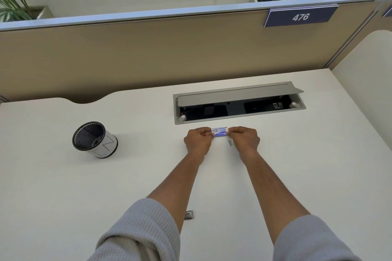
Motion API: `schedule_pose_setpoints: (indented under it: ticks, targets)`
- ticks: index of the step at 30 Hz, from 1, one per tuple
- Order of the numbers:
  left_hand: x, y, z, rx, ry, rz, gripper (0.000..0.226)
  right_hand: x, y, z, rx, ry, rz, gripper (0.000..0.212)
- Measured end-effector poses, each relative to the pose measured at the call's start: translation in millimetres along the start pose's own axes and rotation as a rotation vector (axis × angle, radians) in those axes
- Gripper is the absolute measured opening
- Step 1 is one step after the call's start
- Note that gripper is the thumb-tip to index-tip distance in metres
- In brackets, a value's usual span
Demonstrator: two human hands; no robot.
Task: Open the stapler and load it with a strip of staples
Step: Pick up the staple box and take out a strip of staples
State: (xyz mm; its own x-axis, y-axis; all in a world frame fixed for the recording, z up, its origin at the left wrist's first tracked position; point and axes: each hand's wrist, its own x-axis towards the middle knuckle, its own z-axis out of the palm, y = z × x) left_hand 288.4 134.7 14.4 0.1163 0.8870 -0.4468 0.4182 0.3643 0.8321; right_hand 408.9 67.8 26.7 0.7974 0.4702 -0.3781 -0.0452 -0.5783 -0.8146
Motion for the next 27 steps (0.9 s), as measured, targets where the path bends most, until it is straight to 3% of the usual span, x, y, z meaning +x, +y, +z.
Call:
schedule_pose_setpoints:
  ticks: [12,17,21,27]
  targets:
    - [-3.7,2.0,-4.1,-0.035,-0.02,-0.034,0.027,-4.9,8.5,-9.5,-0.006,-0.11,-0.036,0.027]
    - [-8.4,-4.4,-16.5,-0.097,-0.035,-0.058,0.024,-18.7,28.4,-14.6,-0.135,-0.059,-0.219,0.031]
    - [-20.6,-13.2,-33.0,-0.113,-0.04,-0.072,0.021,-31.0,42.1,-7.4,-0.208,0.006,-0.322,0.023]
    - [-41.3,-45.2,-78.5,-0.121,-0.032,-0.082,0.018,-50.1,54.3,0.5,-0.203,0.062,-0.327,0.008]
